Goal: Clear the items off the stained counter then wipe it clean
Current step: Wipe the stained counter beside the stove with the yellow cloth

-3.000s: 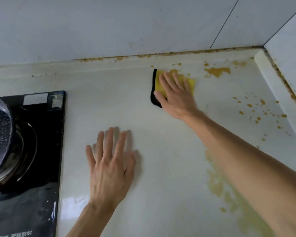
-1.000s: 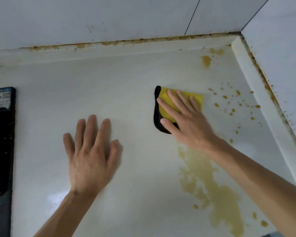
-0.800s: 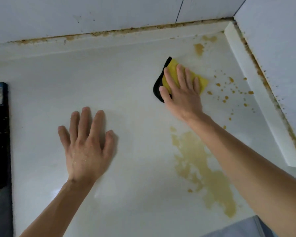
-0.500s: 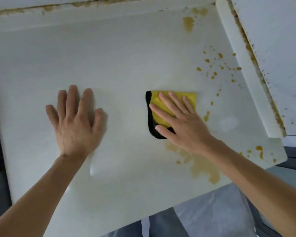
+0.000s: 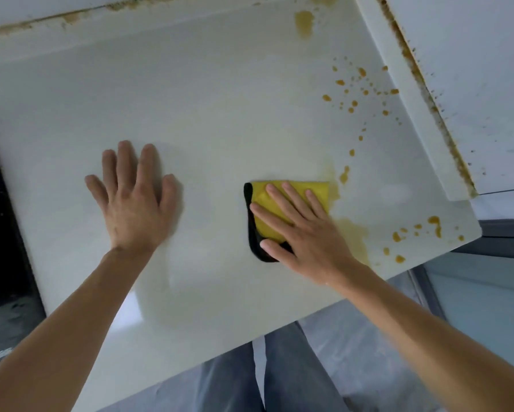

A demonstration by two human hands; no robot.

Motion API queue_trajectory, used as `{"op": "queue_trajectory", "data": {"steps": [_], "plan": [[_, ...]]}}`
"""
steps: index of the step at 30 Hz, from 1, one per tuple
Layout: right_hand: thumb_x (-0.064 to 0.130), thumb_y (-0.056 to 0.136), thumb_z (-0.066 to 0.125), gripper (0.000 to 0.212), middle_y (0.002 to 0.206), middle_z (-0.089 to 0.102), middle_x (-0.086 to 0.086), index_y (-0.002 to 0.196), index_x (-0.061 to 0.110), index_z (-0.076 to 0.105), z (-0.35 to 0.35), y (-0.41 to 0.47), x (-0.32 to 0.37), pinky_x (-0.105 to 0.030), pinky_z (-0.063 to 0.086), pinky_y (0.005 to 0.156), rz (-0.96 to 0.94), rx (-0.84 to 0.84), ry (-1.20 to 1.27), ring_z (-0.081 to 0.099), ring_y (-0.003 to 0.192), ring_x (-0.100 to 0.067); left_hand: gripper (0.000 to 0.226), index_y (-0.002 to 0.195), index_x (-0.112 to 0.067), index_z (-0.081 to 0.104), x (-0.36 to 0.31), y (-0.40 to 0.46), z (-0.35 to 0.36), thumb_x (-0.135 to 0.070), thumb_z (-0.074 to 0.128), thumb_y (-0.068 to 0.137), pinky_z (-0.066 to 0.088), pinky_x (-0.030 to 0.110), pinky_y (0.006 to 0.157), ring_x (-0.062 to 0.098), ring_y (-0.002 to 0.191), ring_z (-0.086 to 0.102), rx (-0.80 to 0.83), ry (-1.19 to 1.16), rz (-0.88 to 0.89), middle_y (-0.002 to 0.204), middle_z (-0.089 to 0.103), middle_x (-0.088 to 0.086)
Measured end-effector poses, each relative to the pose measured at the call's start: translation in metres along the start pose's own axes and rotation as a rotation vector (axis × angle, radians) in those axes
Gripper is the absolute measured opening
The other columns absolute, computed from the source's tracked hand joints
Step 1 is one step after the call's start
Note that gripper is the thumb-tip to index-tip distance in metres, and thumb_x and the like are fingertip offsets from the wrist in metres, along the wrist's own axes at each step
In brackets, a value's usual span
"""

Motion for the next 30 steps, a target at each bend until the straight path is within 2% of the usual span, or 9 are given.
{"op": "queue_trajectory", "data": {"steps": [4,8,11,14,19,22,25,27,30], "plan": [[0.062,0.105,0.027,0.065,0.176,0.003,0.002,0.165,0.043,0.014,-0.015,0.031,-0.035,-0.053,0.005,0.13,0.259,-0.023,0.04,-0.001,0.163,-0.023,0.052,0.153,-0.019,0.037,-0.006,-0.004,-0.007,-0.039,0.046,0.106,0.024,0.063,0.118,0.041,0.152,0.025,0.093,-0.02,-0.021,0.163,0.03,0.014],[0.06,0.105,0.026,0.066,0.176,0.002,-0.003,0.166,0.039,0.014,-0.014,0.06,-0.011,-0.053,0.0,0.129,0.48,-0.07,0.081,-0.002,0.162,-0.028,0.056,0.158,-0.022,0.036,-0.029,-0.026,-0.015,-0.041,0.047,0.107,0.023,0.064,0.122,0.039,0.158,0.021,0.124,-0.095,0.022,0.17,0.027,0.009],[0.058,0.107,0.029,0.064,0.176,0.001,-0.002,0.166,0.038,0.016,0.003,0.019,0.028,-0.054,0.003,0.13,0.313,-0.097,0.071,-0.004,0.162,-0.027,0.059,0.167,-0.027,0.026,-0.058,-0.061,-0.009,-0.038,0.04,0.111,0.009,0.064,0.129,0.033,0.165,0.007,0.174,-0.177,0.092,0.178,0.016,0.003],[0.058,0.108,0.033,0.063,0.176,0.001,0.001,0.166,0.039,0.016,0.016,-0.045,0.033,-0.055,0.008,0.129,0.18,-0.08,0.071,-0.001,0.163,-0.026,0.055,0.167,-0.029,0.027,-0.079,-0.094,-0.001,-0.033,0.035,0.113,0.007,0.065,0.13,0.03,0.166,0.007,0.207,-0.186,0.208,0.178,0.016,0.0],[0.06,0.107,0.028,0.062,0.176,0.004,0.003,0.165,0.041,0.015,0.009,-0.076,-0.029,-0.055,0.011,0.129,0.264,-0.04,0.022,0.001,0.163,-0.024,0.056,0.164,-0.023,0.036,-0.09,-0.128,0.02,-0.041,0.033,0.111,0.011,0.072,0.126,0.039,0.164,0.013,0.23,-0.066,0.37,0.176,0.022,0.01],[0.06,0.106,0.029,0.064,0.176,0.004,0.001,0.165,0.041,0.014,-0.006,-0.051,-0.061,-0.055,0.007,0.129,0.439,-0.064,0.064,-0.001,0.163,-0.025,0.059,0.165,-0.023,0.034,-0.089,-0.129,0.031,-0.047,0.032,0.11,0.009,0.07,0.127,0.039,0.165,0.01,0.192,0.004,0.384,0.176,0.02,0.01],[0.058,0.106,0.028,0.065,0.176,0.005,-0.004,0.166,0.037,0.016,-0.006,-0.024,-0.046,-0.057,0.006,0.129,0.625,-0.103,0.077,0.001,0.162,-0.029,0.06,0.163,-0.023,0.037,-0.086,-0.128,0.039,-0.048,0.036,0.108,0.012,0.07,0.125,0.039,0.163,0.016,0.123,0.028,0.388,0.174,0.025,0.009],[0.057,0.107,0.031,0.064,0.176,0.007,-0.005,0.166,0.035,0.02,0.002,-0.027,-0.016,-0.058,0.008,0.128,0.603,-0.145,0.08,0.001,0.162,-0.03,0.062,0.165,-0.025,0.035,-0.085,-0.129,0.041,-0.051,0.034,0.108,0.009,0.067,0.127,0.037,0.165,0.013,0.109,0.028,0.378,0.176,0.023,0.007],[0.057,0.107,0.035,0.063,0.176,0.005,-0.002,0.166,0.037,0.02,0.017,-0.069,0.016,-0.058,0.012,0.128,0.384,-0.14,0.104,0.0,0.163,-0.027,0.064,0.165,-0.026,0.036,-0.086,-0.129,0.039,-0.053,0.034,0.107,0.008,0.066,0.128,0.035,0.165,0.012,0.101,0.021,0.365,0.176,0.023,0.006]]}}
Point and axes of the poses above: each hand's wrist, its own y-axis towards the middle knuckle, its own z-axis out of the palm, x = y × z, the point moved 2 cm from there along y, towards the middle knuckle
